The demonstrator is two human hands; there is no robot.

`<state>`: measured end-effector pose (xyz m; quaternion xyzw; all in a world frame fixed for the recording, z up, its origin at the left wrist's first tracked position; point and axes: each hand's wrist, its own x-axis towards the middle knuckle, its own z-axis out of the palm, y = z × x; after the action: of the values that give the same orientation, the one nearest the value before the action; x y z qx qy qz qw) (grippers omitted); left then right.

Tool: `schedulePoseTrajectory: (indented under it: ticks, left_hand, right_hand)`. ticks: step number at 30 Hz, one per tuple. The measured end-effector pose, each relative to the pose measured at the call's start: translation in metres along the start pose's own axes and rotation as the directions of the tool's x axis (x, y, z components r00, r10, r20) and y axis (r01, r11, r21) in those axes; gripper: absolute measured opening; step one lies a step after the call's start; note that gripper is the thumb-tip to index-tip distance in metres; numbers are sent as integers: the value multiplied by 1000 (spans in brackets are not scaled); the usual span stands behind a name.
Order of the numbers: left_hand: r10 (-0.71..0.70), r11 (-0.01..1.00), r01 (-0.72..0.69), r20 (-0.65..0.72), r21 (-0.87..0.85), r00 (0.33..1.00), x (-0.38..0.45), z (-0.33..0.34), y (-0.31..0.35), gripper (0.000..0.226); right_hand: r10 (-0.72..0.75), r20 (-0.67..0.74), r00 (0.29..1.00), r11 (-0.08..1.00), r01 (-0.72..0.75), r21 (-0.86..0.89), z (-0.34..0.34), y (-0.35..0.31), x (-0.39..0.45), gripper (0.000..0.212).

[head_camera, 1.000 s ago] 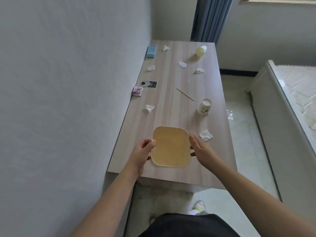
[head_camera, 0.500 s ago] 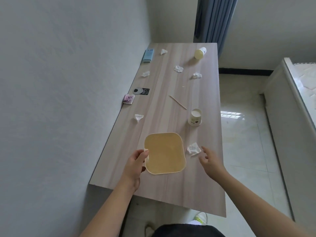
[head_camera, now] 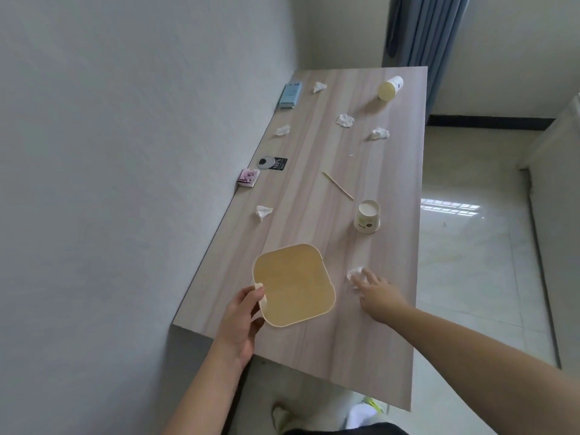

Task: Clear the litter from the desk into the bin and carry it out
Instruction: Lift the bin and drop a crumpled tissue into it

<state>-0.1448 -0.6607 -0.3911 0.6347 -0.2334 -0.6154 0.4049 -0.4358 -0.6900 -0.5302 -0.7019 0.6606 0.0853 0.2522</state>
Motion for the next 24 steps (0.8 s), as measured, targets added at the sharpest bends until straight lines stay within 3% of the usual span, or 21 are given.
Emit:
schedulePoseTrajectory:
  ticks: [3, 6, 8, 10, 13, 16, 18, 19, 21, 24]
  left_hand:
    - [9, 1000, -9, -3, -16, 1000, -2, -2, -4, 42]
    - [-3, 1000, 3, 4, -16, 1000, -2, 1, -7, 30]
    - [-4, 1000, 4, 30, -1, 1000, -1, 4, -8, 24]
    - [3, 1000, -3, 56, 9, 998, -1, 7, -7, 25]
    - [16, 999, -20, 117, 36, 993, -3, 10, -2, 28]
    - [20, 998, -29, 172, 51, 985, -5, 7, 2, 29]
    - [18, 996, -35, 195, 86, 981, -7, 4, 8, 28]
    - [21, 994, -43, 209, 99, 978, -9, 3, 10, 27]
    - [26, 992, -56, 241, 117, 970, -13, -2, 11, 27]
    - [23, 987, -67, 291, 143, 957, -16, -12, 11, 28]
  right_hand:
    - [-20, -90, 996, 998, 14, -68, 4, 3, -4, 53]
    - [-45, -130, 990, 996, 34, -85, 5, 8, -11, 34]
    - [-18, -124, 992, 1000, 19, 7, 5, 10, -21, 17]
    - [77, -156, 985, 982, -47, 183, 5, 9, -34, 14]
    - [225, -221, 949, 858, -85, 507, -8, -1, -56, 29]
    - [373, -283, 883, 657, -36, 753, -37, -26, -80, 13]
    - [477, -364, 800, 540, 60, 840, -58, -47, -99, 11]
    - [497, -425, 756, 540, 114, 834, -69, -58, -108, 13]
    - [454, -547, 703, 596, 217, 773, -87, -79, -124, 18]
    - [233, -668, 706, 677, 375, 633, -98, -112, -143, 23]
